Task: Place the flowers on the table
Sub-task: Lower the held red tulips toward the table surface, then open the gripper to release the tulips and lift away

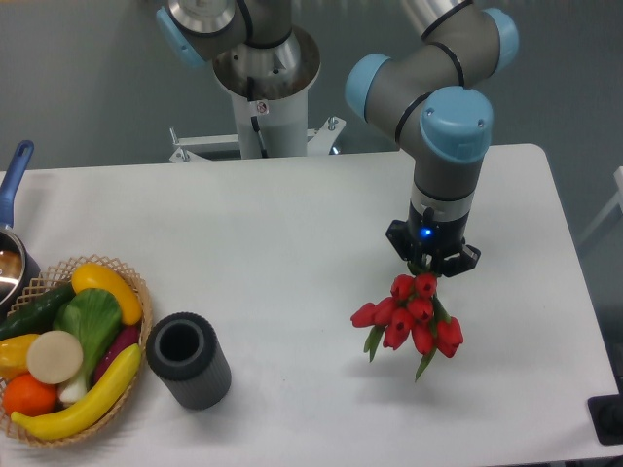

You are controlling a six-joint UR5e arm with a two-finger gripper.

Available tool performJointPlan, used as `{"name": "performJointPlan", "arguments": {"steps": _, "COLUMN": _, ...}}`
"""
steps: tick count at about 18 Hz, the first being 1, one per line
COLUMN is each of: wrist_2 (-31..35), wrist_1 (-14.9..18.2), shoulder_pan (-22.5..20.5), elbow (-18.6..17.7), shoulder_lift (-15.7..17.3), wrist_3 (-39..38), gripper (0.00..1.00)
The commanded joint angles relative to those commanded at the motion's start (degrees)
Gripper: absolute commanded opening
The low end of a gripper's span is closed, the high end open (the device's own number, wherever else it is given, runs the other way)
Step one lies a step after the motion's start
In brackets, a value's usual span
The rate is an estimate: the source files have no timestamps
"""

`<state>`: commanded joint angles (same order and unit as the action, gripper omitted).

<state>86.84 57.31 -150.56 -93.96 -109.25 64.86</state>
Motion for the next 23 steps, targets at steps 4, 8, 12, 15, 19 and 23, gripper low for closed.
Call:
{"name": "performJointPlan", "arguments": {"steps": 4, "wrist_2": 0.0, "wrist_1": -0.26, "shoulder_pan": 0.44, "elbow": -0.17, "shoulder_lift": -0.53, "wrist_3": -0.09, "gripper": 0.0}}
{"name": "performJointPlan", "arguments": {"steps": 8, "wrist_2": 0.0, "wrist_1": -0.26, "shoulder_pan": 1.24, "elbow": -0.96, "shoulder_lift": -0.88, "wrist_3": -0.26, "gripper": 0.0}}
{"name": "performJointPlan", "arguments": {"steps": 12, "wrist_2": -0.09, "wrist_1": -0.53, "shoulder_pan": 2.64, "elbow": -2.81, "shoulder_lift": -1.32, "wrist_3": -0.18, "gripper": 0.0}}
{"name": "performJointPlan", "arguments": {"steps": 15, "wrist_2": -0.18, "wrist_1": -1.4, "shoulder_pan": 3.17, "elbow": -2.72, "shoulder_lift": -2.46, "wrist_3": -0.18, "gripper": 0.11}}
{"name": "performJointPlan", "arguments": {"steps": 19, "wrist_2": -0.88, "wrist_1": -1.76, "shoulder_pan": 3.43, "elbow": -2.55, "shoulder_lift": -2.55, "wrist_3": -0.44, "gripper": 0.6}}
{"name": "performJointPlan", "arguments": {"steps": 23, "wrist_2": -0.79, "wrist_1": -3.25, "shoulder_pan": 3.43, "elbow": -3.07, "shoulder_lift": -2.11, "wrist_3": -0.62, "gripper": 1.0}}
